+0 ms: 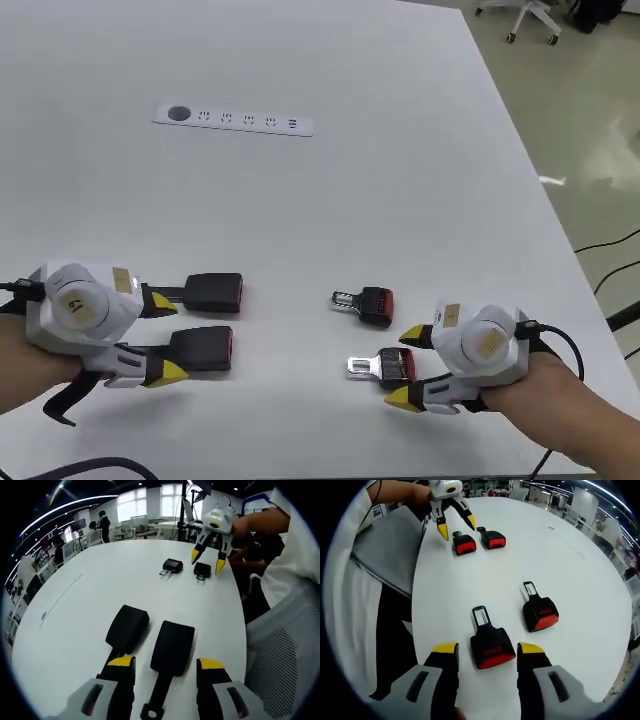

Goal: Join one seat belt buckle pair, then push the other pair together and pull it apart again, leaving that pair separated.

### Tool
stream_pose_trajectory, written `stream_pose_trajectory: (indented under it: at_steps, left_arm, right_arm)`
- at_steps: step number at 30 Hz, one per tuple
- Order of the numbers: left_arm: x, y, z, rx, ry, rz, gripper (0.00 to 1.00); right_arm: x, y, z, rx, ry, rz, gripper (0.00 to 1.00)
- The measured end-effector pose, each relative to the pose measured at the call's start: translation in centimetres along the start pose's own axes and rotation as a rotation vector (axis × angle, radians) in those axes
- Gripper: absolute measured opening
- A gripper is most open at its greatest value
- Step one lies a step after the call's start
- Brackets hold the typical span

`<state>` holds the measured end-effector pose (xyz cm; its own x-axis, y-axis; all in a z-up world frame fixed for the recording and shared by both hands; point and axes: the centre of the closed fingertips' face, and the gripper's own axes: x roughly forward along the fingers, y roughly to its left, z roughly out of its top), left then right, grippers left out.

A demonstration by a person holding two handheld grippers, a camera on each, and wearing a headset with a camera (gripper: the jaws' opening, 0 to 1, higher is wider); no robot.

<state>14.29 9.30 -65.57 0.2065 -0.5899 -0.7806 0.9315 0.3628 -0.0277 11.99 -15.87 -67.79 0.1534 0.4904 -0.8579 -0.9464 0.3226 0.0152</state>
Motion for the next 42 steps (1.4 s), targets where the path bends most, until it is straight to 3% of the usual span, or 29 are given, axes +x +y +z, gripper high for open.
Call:
stream_pose_trajectory:
  at_steps: [3,8,10,12,14,20,23,24,26,30,33,39,42]
  left_arm:
    - [0.5,-0.3,-0.5,0.007,0.023,-0.036,0.46]
    - [0.9,-0.3,-0.2,0.043,0.029,-0.050,0.45]
    - [1.2,-0.5,-0.4,0.073,0.047,-0.063,0.43]
    - [1.5,-0.4,-0.2,0.139,0.056,-0.062,0.38]
    - [1.8,-0.9,-0.8,0.177,0.104,-0.095,0.35]
    - [2.5,-0.6,-1.2,0.212,0.120,-0.111,0.33]
    - [2.9,-0.4,-2.0,0.251,0.155,-0.116,0.33]
    - [2.9,-0.5,-1.7,0.236,0.135,-0.126,0.33]
    - [2.9,-0.4,-1.8,0.221,0.138,-0.133,0.33]
    - [3.0,-0.7,-1.8,0.253,0.145,-0.152,0.33]
    - [3.0,-0.8,-1.7,0.277,0.157,-0.171,0.33]
    - [3.1,-1.0,-1.6,0.297,0.167,-0.184,0.33]
    - [3.1,-0.9,-1.7,0.287,0.166,-0.184,0.33]
  right_arm:
    - [0.3,-0.1,-0.2,0.004,0.005,0.009,0.42]
    - [0.9,-0.2,-0.3,-0.023,0.016,0.031,0.41]
    - [1.3,-0.3,-0.5,-0.036,0.022,0.037,0.41]
    - [1.5,-0.4,-0.5,-0.040,0.028,0.045,0.40]
    - [1.4,-0.4,-0.8,-0.066,0.050,0.058,0.37]
    - [1.3,-0.3,-0.7,-0.103,0.074,0.087,0.34]
    - [1.2,-0.3,-0.7,-0.121,0.083,0.088,0.34]
    - [1.3,-0.3,-0.7,-0.117,0.084,0.088,0.34]
    - [1.2,-0.3,-0.7,-0.125,0.091,0.087,0.34]
    - [1.2,-0.2,-0.7,-0.185,0.116,0.084,0.33]
    - [1.3,-0.2,-0.6,-0.181,0.123,0.086,0.33]
    - [1.7,-0.2,-0.1,-0.166,0.079,0.085,0.33]
    - [1.8,-0.3,-0.1,-0.167,0.082,0.085,0.33]
